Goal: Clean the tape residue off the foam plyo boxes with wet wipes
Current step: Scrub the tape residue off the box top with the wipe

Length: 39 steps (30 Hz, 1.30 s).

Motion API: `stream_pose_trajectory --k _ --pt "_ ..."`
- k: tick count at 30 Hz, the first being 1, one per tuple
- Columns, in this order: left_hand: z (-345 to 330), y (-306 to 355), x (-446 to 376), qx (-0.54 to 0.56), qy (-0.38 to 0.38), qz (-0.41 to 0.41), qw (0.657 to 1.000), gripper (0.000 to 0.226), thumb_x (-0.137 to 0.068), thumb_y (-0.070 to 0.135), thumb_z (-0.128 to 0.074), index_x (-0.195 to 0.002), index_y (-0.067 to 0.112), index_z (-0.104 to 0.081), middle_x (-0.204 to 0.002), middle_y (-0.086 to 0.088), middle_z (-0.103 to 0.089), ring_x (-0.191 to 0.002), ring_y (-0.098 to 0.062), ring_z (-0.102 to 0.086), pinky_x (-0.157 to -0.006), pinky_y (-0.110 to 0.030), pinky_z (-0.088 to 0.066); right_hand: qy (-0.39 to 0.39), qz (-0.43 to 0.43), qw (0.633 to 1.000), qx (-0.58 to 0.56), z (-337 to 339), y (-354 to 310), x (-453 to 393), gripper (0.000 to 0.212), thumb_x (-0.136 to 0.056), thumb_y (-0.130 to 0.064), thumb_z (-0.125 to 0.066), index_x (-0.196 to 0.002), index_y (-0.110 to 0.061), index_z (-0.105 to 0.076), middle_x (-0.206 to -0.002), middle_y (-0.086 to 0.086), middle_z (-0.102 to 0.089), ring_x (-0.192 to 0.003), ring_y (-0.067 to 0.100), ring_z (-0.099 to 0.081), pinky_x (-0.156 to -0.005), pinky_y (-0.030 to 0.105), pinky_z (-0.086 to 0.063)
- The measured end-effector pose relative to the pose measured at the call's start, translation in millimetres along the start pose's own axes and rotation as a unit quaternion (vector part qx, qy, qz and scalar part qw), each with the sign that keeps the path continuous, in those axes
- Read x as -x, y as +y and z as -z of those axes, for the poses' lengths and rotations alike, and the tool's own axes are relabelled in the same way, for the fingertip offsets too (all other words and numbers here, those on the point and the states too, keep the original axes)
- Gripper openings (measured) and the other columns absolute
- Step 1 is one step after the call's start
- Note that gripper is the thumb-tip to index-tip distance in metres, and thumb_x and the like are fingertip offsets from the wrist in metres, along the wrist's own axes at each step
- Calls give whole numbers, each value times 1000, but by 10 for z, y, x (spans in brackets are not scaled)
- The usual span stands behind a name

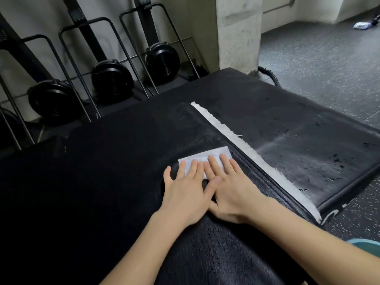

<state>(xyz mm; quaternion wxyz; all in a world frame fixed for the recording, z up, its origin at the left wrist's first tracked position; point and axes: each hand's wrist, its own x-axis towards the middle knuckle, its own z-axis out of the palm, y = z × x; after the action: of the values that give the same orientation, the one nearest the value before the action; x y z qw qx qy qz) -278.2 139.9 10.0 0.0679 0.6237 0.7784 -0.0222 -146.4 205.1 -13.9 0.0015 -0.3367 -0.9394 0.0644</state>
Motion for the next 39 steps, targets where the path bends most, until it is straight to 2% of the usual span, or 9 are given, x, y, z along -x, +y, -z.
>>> stream_pose_trajectory --k 4,9,12,14,17,19,25,33,39 --pt "66 -73 -178 19 3 0 1000 90 -84 74 8 -159 28 -14 -166 9 -11 -153 -18 0 -119 -56 7 -22 -10 1000 5 106 35 -167 101 -80 -71 4 -161 -12 2 -169 13 4 -155 36 10 -126 47 1" --pt "1 22 296 -5 23 -30 999 97 -81 73 19 -159 24 -13 -166 7 -13 -153 -18 1 -120 -53 7 53 49 997 17 6 0 246 87 -94 -67 -28 -152 -5 -40 -154 22 -42 -144 46 -35 -116 56 -34" --pt "-47 -9 318 -26 10 -33 999 91 -85 71 20 -159 24 -6 -166 9 -5 -153 -15 7 -119 -54 7 40 57 997 19 -40 39 244 86 -94 -69 -30 -150 -5 -43 -152 22 -46 -140 48 -41 -111 57 -40" --pt "-34 -89 117 -14 16 -23 1000 89 -86 71 17 -159 26 -7 -166 11 -6 -153 -14 5 -120 -55 6 23 49 998 19 68 44 43 91 -92 -69 -21 -154 -5 -35 -157 22 -37 -145 48 -33 -117 56 -33" --pt "50 -232 -313 15 13 4 1000 83 -88 68 9 -159 28 -10 -165 13 -8 -153 -17 0 -119 -56 5 -20 32 999 23 181 101 -418 101 -79 -69 5 -161 -12 -4 -169 15 -5 -155 40 -2 -126 48 -5" --pt "122 -301 -562 35 3 16 999 77 -91 63 3 -158 30 -14 -165 15 -10 -153 -18 -1 -119 -58 5 -29 22 999 18 193 148 -694 103 -74 -68 11 -161 -13 3 -169 13 2 -155 37 6 -126 46 -1" --pt "131 -329 -593 40 28 10 999 75 -92 66 0 -153 32 -27 -160 17 -24 -152 -17 -11 -118 -59 6 -25 27 999 17 230 165 -715 102 -76 -69 9 -161 -14 -2 -169 14 -3 -155 37 1 -126 45 -4" --pt "-32 -69 16 1 63 -51 997 83 -95 67 9 -156 22 -25 -160 8 -27 -151 -20 -12 -117 -54 9 53 58 996 46 -14 162 -4 84 -96 -67 -31 -148 -3 -47 -149 24 -49 -138 46 -44 -109 55 -44" --pt "144 -118 -717 14 15 -41 999 74 -92 57 6 -156 31 -19 -163 12 -19 -152 -19 -8 -115 -64 7 17 17 998 58 177 377 -611 97 -84 -61 7 -160 -5 -14 -164 23 -18 -154 38 -11 -125 45 -13"
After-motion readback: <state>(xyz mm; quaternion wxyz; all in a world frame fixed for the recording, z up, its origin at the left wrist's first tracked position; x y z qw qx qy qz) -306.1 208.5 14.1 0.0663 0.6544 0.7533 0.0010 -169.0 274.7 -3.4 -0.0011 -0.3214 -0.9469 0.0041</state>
